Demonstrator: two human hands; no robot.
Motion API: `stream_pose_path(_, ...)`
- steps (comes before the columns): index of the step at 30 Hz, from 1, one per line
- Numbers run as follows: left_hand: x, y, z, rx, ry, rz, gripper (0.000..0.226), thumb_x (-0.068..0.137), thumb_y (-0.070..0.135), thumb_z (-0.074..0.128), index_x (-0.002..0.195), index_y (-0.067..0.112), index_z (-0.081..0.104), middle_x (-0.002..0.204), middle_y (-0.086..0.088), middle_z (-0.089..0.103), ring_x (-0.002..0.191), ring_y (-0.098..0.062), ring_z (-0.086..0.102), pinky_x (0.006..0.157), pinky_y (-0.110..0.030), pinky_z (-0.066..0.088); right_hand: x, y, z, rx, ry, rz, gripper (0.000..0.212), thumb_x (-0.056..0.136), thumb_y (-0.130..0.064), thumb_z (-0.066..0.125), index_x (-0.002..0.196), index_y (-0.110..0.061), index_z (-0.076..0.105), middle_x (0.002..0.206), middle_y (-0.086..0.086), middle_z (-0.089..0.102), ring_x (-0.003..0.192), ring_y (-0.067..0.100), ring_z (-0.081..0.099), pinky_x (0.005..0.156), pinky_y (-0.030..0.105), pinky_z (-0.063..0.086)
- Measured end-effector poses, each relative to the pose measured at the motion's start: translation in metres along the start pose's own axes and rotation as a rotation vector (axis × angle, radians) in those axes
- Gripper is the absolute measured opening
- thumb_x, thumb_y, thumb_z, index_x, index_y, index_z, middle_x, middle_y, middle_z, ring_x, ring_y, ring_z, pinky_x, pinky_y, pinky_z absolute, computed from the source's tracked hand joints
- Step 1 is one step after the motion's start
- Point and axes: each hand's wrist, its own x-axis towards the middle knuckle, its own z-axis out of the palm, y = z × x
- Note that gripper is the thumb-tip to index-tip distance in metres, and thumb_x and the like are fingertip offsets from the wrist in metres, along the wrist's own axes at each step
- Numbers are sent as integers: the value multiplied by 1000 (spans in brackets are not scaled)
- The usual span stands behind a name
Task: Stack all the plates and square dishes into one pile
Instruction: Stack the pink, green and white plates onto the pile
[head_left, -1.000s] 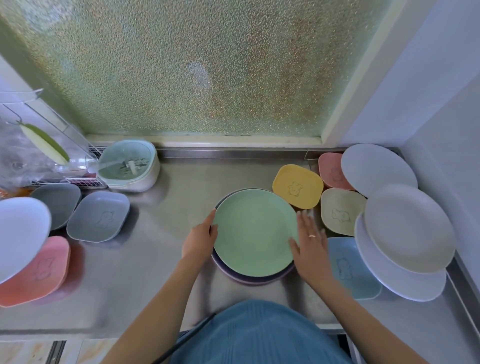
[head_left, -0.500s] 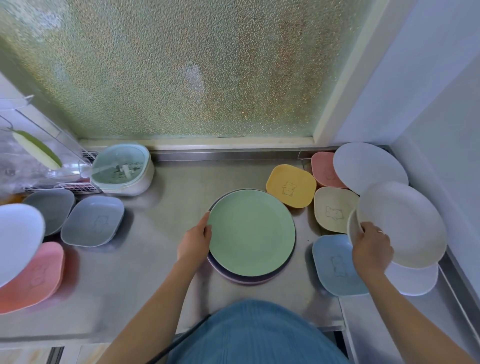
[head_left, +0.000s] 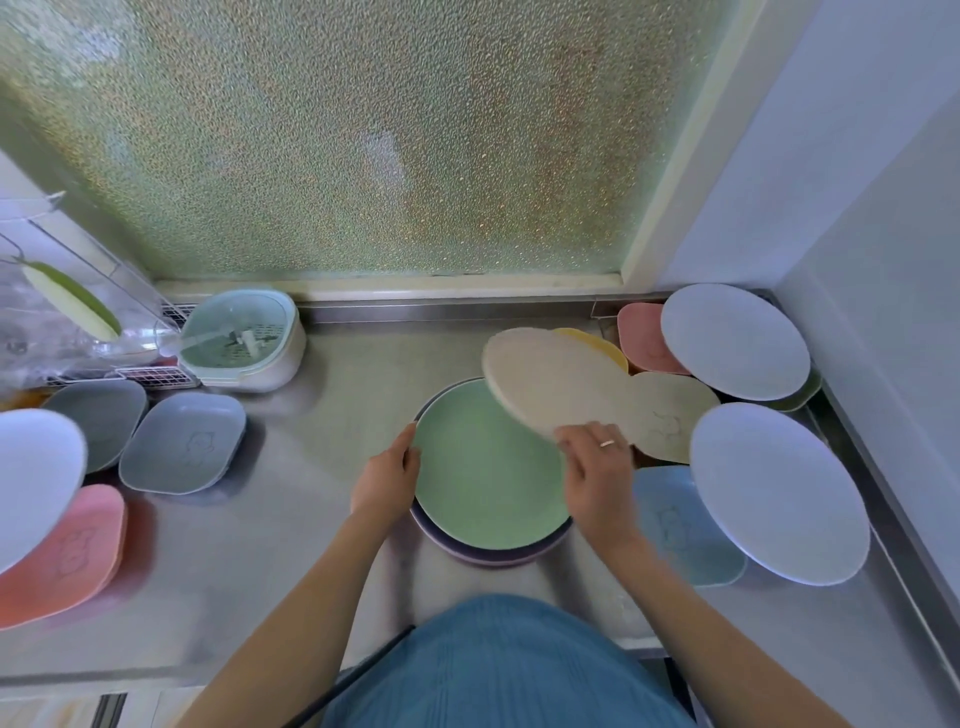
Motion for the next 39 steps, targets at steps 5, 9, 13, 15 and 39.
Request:
stream_pose_path(5, -5, 6, -9, -119, -32, 37, 43, 96, 23, 41, 138, 32, 43, 105, -13, 65, 99, -31, 59, 77, -27, 39, -29, -18, 16, 2, -201, -210, 30, 72, 7, 54, 91, -15, 59, 77, 4, 62, 80, 17, 45, 74, 26, 35)
stream_pose_path(9, -9, 7, -8, -166, -13, 38, 41, 98, 27, 40, 138, 29, 43, 118, -11, 65, 107, -30, 59, 78, -27, 39, -39, -13, 15, -36, -258, -278, 27, 74, 2, 51, 91, -13, 64, 78, 3, 63, 81, 17, 46, 76, 26, 39)
stream_pose_path(13, -10, 8, -8, -241, 5, 43, 38, 98, 25, 39, 135, 27, 48, 115, -15, 67, 93, -28, 60, 77, -26, 39, -52, -7, 11, -78, -361, -312, 29, 72, 2, 53, 90, -14, 69, 78, 1, 64, 81, 16, 47, 75, 28, 46)
stream_pose_path(15, -10, 6, -9, -228, 1, 44, 38, 98, 23, 40, 134, 25, 49, 109, -17, 67, 85, -28, 58, 75, -26, 38, -60, -4, 10, -78, -402, -331, 34, 74, -2, 44, 89, -16, 71, 78, 0, 64, 81, 15, 45, 75, 26, 44)
stream_pose_path(39, -12, 7, -2, -89, 86, 49, 31, 96, 22, 36, 123, 23, 51, 78, -8, 63, 76, -33, 59, 65, -34, 47, -18, 24, 17, -15, -598, 522, 64, 96, -9, 38, 150, -18, 4, 158, 4, 15, 143, 25, 20, 113, 37, 22)
